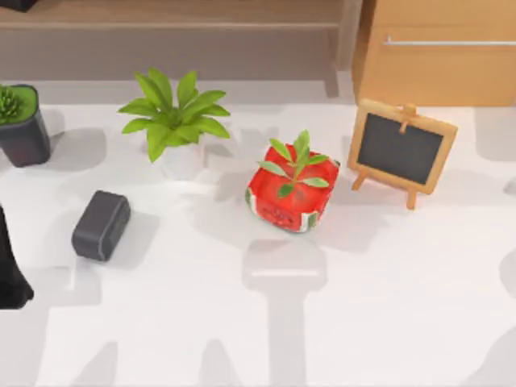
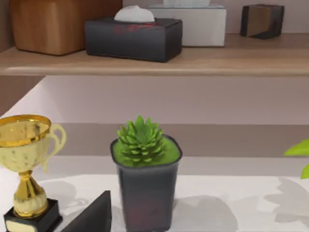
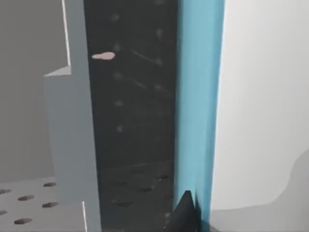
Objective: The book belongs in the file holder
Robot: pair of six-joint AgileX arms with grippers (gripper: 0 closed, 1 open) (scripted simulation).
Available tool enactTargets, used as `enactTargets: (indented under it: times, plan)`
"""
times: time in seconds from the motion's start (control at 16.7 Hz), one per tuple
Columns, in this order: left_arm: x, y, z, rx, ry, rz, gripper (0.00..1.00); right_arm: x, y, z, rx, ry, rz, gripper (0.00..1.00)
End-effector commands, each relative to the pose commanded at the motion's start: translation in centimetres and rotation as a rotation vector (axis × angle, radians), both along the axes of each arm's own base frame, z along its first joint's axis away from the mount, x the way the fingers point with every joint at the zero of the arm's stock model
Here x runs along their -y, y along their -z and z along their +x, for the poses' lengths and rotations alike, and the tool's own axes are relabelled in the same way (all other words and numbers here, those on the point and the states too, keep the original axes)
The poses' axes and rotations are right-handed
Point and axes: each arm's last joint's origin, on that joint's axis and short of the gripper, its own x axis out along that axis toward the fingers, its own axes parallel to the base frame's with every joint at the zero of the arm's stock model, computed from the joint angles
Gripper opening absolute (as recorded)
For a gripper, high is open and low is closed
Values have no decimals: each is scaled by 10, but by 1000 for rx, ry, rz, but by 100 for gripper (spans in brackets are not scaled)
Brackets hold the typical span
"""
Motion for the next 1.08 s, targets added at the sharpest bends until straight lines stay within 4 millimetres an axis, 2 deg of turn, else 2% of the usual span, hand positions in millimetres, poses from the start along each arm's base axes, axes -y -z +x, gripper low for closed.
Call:
enactTargets:
  times: [0.36, 0.66, 1.08]
  plan:
    - [0, 0, 0, 0, 0, 0, 100, 1, 3, 26, 4, 1, -2, 0]
    - [0, 0, 0, 0, 0, 0, 100, 2, 5, 29, 0, 5, -1, 0]
    - [0, 0, 0, 0, 0, 0, 100, 2, 5, 29, 0, 5, -1, 53]
